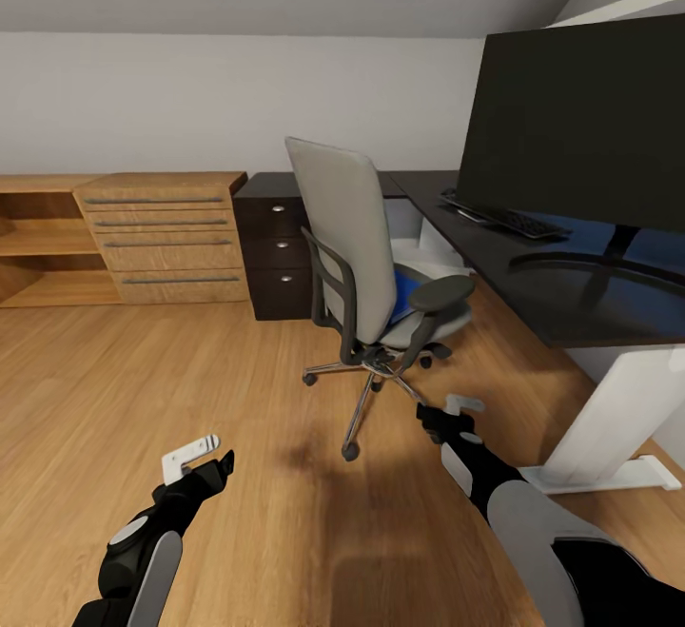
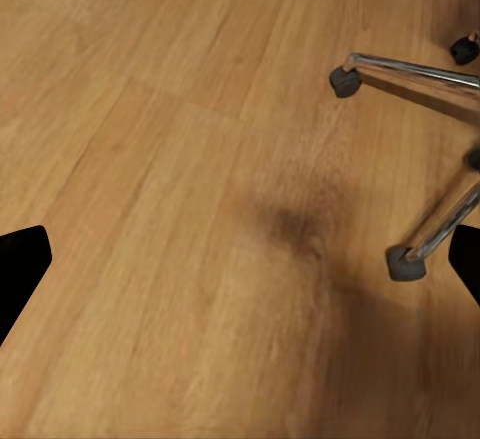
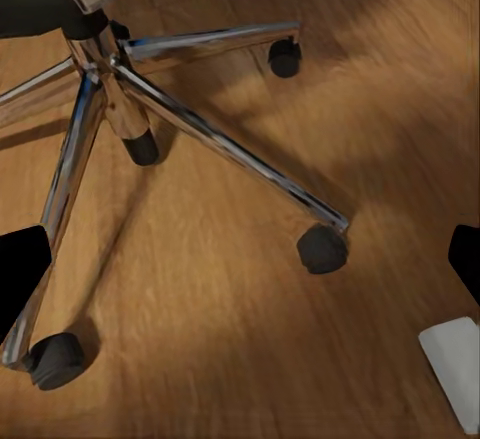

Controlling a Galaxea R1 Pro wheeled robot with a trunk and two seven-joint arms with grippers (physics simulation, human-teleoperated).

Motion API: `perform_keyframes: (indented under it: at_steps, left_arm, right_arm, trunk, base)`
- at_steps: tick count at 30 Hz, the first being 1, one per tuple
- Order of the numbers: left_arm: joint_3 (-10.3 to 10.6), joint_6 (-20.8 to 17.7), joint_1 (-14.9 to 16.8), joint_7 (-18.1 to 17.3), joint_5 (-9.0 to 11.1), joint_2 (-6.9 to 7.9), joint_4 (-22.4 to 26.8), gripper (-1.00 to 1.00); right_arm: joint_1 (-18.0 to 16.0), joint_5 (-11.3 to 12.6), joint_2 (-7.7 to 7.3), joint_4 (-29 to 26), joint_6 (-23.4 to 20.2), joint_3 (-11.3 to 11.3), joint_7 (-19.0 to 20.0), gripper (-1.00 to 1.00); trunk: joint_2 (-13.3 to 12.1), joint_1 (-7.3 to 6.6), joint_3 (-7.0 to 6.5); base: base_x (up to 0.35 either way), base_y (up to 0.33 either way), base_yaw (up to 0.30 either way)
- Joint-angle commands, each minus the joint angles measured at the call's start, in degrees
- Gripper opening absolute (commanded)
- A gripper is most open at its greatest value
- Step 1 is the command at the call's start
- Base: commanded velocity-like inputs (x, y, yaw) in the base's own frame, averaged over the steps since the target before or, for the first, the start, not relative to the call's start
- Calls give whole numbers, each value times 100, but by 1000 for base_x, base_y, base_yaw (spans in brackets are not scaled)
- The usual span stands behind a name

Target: In the bedroom, organize the workspace by keeping the computer under the desk, ensuring the monitor is on the desk, placing the keyboard on the desk next to the monitor, placing the mouse on the desk next to the keyboard, moving the folder from the swivel chair onto the desk next to the mouse, stacking the notebook on top of the folder with the pen on top of the notebook, and positioning the swivel chair next to the desk.

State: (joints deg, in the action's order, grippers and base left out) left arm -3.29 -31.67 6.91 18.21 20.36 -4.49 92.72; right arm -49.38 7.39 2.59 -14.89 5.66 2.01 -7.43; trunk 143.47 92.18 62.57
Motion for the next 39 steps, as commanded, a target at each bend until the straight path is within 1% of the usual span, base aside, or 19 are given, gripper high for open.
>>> perform_keyframes:
  at_steps: [1, 5, 10, 12, 14, 15, 16, 19, 20, 24, 28, 31, 39]
  left_arm:
    - [-4, -28, 3, 41, 62, -3, 6, 100]
    - [-11, -38, 3, 42, 58, 0, 6, 100]
    - [-13, -39, 3, 42, 56, 1, 6, 100]
    - [-14, -40, 3, 42, 56, 1, 5, 100]
    - [-14, -36, 3, 42, 56, 1, 8, 100]
    - [-14, -35, 3, 42, 56, 1, 8, 100]
    - [-12, -34, 3, 39, 56, 1, 7, 100]
    - [-3, -33, 3, 35, 56, 1, 8, 100]
    - [-1, -34, 3, 29, 56, 1, 5, 100]
    - [8, -37, 3, 2, 52, 10, 2, 100]
    - [7, -41, 3, -30, 62, 24, -17, 100]
    - [-8, -29, 3, -21, 51, 27, -114, 100]
    - [-15, 15, 3, 20, 24, 18, -148, 100]
  right_arm:
    - [-3, 44, 4, 11, 137, 19, 0, 100]
    - [-2, 44, 3, 30, 295, 19, -3, 100]
    - [-1, 44, -4, 16, 348, 17, -4, 100]
    - [-1, 44, -29, -7, 365, 10, -10, 100]
    - [-4, 46, -160, -25, 340, 26, -34, 100]
    - [-7, 46, -182, -30, 334, 26, -51, 100]
    - [-22, 45, -225, -62, 313, 27, -161, 100]
    - [-105, 43, -280, -94, 225, 25, -402, 100]
    - [-199, 45, -320, -99, 163, 26, -491, 100]
    - [-386, 77, -412, -88, 57, 29, -601, 100]
    - [-473, 91, -427, 3, 39, 23, -643, 100]
    - [-485, 69, -423, 92, 40, 4, -646, 100]
    - [-489, 62, -418, 104, 52, 1, -648, 100]
  trunk:
    - [2, -1, 5]
    - [2, -1, 5]
    - [2, -1, 5]
    - [2, -1, 5]
    - [2, -1, 5]
    - [2, -1, 5]
    - [2, -1, 5]
    - [2, -1, 5]
    - [2, -1, 5]
    - [2, -1, 5]
    - [2, -1, 5]
    - [2, -1, 5]
    - [2, -1, 5]
  base:
    - [0, 0, 0]
    - [0, 0, 0]
    - [0, 0, 0]
    - [0, 0, 0]
    - [0, 0, 0]
    - [0, 0, 0]
    - [0, 0, 0]
    - [0, 0, 0]
    - [0, 0, 0]
    - [0, 0, 0]
    - [0, 0, 0]
    - [0, -46, 0]
    - [-1, -31, 0]
